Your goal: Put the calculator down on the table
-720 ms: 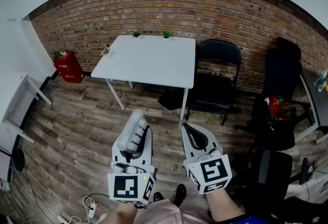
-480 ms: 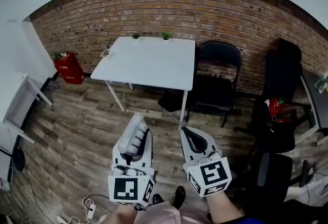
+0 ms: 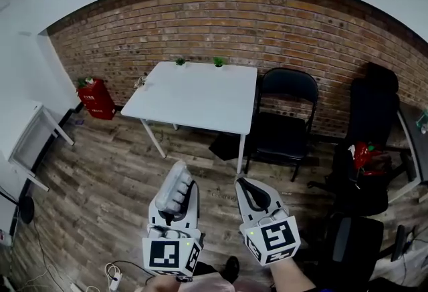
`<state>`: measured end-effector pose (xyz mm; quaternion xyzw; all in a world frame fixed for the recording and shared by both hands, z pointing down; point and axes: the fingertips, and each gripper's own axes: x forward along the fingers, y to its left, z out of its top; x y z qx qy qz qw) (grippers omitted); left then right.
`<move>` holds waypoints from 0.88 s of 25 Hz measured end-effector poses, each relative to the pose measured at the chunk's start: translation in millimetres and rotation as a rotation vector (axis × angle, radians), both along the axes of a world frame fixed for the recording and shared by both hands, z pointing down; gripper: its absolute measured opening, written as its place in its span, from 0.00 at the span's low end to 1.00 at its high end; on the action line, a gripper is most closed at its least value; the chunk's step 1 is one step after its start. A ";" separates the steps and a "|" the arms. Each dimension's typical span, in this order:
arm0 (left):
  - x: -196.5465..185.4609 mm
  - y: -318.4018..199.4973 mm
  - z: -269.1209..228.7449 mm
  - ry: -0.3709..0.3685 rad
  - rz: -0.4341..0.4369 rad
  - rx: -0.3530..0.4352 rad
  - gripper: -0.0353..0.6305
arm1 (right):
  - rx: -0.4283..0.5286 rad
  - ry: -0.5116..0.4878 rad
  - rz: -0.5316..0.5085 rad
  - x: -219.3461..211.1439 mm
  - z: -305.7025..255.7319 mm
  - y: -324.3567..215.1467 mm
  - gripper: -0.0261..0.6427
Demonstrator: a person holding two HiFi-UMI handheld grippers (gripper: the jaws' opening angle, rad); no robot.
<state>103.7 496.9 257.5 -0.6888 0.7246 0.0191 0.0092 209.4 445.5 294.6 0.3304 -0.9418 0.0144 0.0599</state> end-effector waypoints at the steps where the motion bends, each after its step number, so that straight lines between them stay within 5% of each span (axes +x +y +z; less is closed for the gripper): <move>1: 1.1 -2.1 1.3 0.000 -0.005 -0.003 0.26 | -0.001 0.000 -0.002 0.7 1.2 -3.6 0.06; 11: -29.7 -31.4 22.0 0.019 -0.055 -0.040 0.26 | -0.035 0.021 -0.043 -29.9 21.8 -39.2 0.06; 22: -135.1 -133.9 51.8 0.064 -0.046 -0.065 0.26 | -0.068 0.078 -0.027 -132.0 52.0 -139.1 0.06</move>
